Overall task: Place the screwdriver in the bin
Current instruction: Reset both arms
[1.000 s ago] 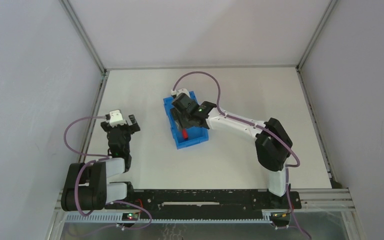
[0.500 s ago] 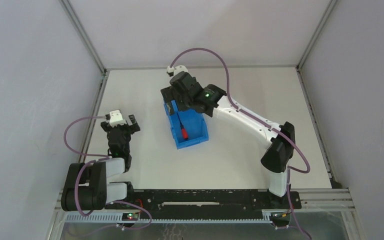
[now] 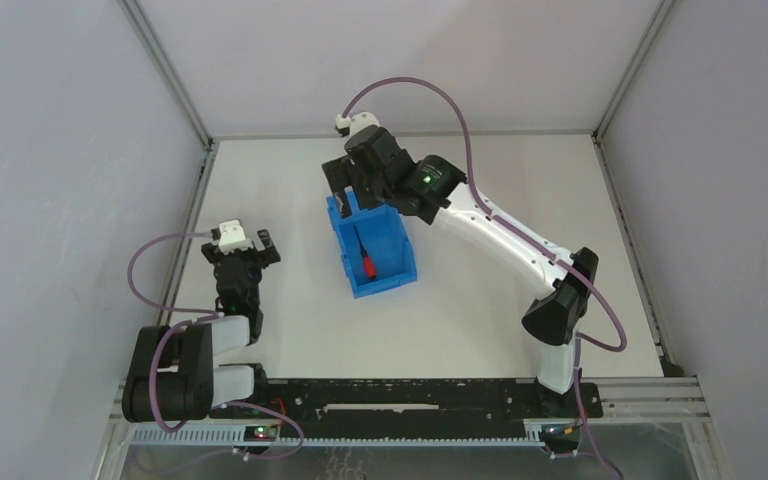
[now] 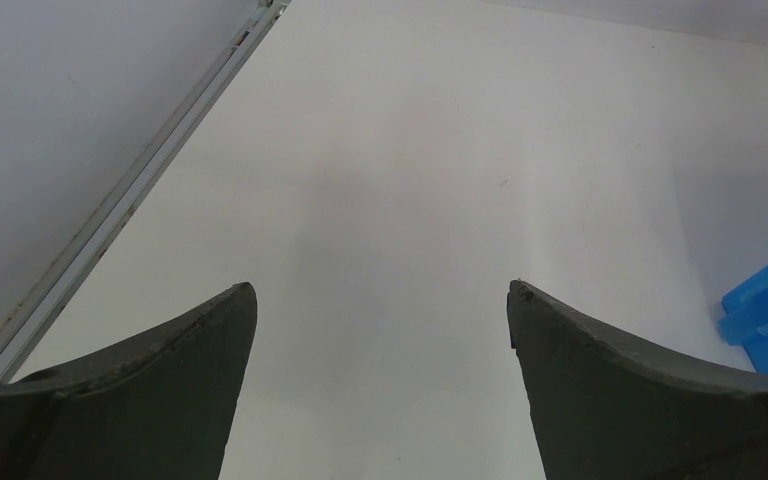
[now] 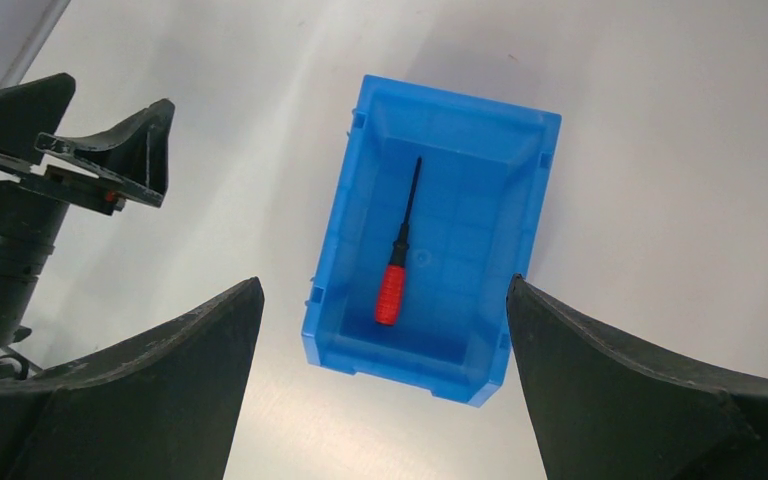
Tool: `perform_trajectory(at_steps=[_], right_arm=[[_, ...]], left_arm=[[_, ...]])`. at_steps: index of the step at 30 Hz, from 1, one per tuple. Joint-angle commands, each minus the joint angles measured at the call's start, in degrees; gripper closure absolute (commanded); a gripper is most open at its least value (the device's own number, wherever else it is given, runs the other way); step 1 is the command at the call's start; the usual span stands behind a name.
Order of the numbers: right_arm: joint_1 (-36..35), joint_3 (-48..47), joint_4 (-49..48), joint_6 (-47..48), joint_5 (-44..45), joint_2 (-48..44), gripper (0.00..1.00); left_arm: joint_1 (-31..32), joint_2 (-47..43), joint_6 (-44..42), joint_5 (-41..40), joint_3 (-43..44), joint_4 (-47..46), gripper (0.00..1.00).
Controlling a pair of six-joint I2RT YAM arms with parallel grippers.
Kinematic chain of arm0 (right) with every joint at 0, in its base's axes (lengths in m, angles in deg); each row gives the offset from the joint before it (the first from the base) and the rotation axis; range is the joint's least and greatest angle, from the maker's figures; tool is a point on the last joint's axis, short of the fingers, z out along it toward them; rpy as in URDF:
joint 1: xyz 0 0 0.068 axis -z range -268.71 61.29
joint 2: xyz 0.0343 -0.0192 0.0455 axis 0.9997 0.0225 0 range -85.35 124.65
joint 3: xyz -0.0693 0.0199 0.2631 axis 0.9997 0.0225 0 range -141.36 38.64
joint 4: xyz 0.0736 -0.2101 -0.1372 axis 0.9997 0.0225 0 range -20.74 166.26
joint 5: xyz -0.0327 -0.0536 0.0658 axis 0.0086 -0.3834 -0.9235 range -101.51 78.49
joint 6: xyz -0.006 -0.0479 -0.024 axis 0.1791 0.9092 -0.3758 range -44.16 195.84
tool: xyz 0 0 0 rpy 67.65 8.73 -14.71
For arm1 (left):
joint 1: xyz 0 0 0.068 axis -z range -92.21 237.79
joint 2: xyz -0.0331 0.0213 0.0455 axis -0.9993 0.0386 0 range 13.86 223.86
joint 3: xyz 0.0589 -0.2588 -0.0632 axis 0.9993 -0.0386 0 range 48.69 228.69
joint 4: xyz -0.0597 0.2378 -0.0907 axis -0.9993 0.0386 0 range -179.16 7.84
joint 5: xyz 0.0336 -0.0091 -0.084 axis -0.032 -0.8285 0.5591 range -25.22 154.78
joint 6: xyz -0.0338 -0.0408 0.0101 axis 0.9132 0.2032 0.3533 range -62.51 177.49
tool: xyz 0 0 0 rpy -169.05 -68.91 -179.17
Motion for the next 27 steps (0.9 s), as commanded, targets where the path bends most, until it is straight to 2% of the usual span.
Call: perform_trajectory(at_steps=[1, 11, 19, 27], right_arm=[[1.57, -1.04, 1.25, 1.87, 0.79, -2.78, 0.00], [13.49, 8.46, -0.69, 3.69, -1.46, -10.53, 0.00], [30.36, 20.78, -5.20, 4.78, -10.08, -21.54, 0.00], [43.68, 24.60, -6.10, 6.91, -13.96, -25.53, 0.00]], left_arm=[[-0.31, -0.13, -1.12, -0.74, 2.21, -1.98, 0.00], [-0.28, -0.13, -1.12, -0.73, 2.22, -1.94, 0.00], [-0.26, -0.14, -1.12, -0.69, 2.21, -1.94, 0.00], [-0.30, -0.13, -1.12, -0.75, 2.27, -1.99, 0.00]])
